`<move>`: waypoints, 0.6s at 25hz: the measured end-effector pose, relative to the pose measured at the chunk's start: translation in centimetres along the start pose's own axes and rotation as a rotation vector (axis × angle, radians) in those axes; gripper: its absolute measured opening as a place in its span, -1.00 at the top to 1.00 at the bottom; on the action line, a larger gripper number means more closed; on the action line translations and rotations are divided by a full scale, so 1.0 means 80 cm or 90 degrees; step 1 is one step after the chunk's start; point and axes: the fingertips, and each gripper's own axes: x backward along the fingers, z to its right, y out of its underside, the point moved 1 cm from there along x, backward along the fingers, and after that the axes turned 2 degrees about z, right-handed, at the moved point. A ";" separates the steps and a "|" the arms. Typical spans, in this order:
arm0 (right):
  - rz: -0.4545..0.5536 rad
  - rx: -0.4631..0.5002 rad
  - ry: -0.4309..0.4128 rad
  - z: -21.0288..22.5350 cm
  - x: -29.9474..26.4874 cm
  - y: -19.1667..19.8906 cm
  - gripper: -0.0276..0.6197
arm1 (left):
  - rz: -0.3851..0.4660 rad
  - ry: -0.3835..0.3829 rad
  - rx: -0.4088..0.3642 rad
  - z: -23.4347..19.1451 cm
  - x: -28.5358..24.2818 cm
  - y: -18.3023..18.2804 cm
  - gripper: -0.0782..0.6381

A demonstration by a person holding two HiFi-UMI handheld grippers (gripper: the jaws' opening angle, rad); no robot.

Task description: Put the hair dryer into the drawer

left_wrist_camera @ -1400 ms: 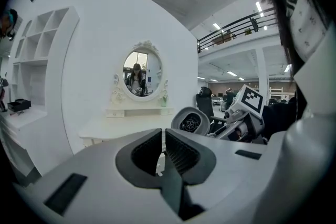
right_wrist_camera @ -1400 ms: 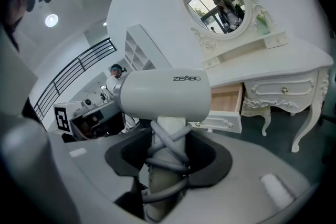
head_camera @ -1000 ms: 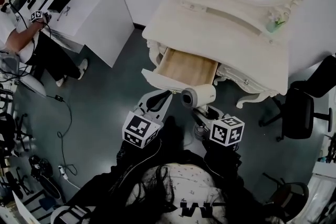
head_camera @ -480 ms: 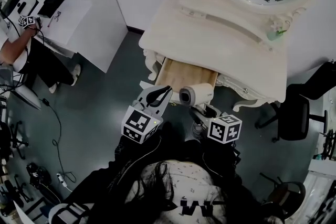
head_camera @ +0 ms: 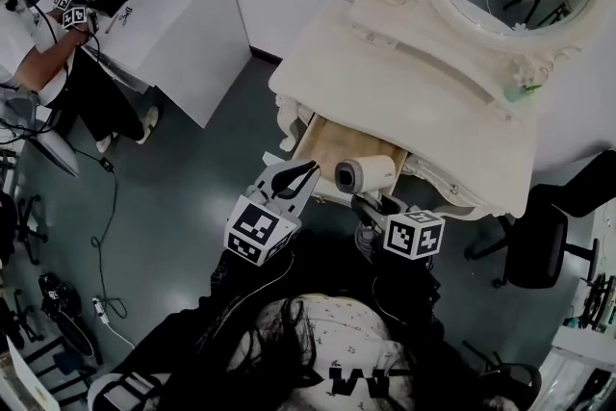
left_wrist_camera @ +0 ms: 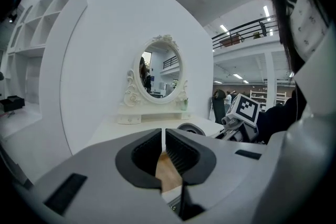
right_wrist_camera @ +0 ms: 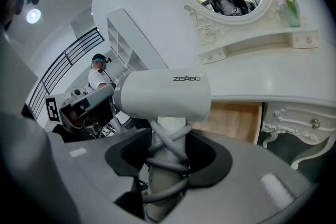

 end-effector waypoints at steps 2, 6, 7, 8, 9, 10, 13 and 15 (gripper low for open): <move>-0.012 0.010 -0.010 0.010 -0.003 -0.007 0.27 | -0.002 -0.018 0.003 0.002 -0.004 0.000 0.78; -0.065 0.048 -0.048 0.026 -0.011 -0.018 0.27 | -0.001 -0.087 0.025 0.003 -0.006 -0.003 0.78; -0.081 0.058 -0.057 0.030 -0.013 -0.019 0.27 | 0.001 -0.105 0.031 0.004 -0.007 -0.004 0.78; -0.097 0.070 -0.066 0.033 -0.014 -0.020 0.27 | 0.004 -0.120 0.036 0.006 -0.008 -0.006 0.78; -0.111 0.083 -0.074 0.037 -0.016 -0.021 0.27 | 0.005 -0.134 0.041 0.008 -0.010 -0.007 0.78; -0.125 0.096 -0.081 0.041 -0.019 -0.023 0.28 | 0.005 -0.147 0.045 0.011 -0.012 -0.007 0.78; -0.165 0.130 -0.108 0.053 -0.029 -0.024 0.28 | 0.002 -0.183 0.058 0.024 -0.017 -0.002 0.78; -0.189 0.149 -0.125 0.062 -0.036 -0.022 0.28 | 0.000 -0.207 0.065 0.034 -0.019 0.002 0.78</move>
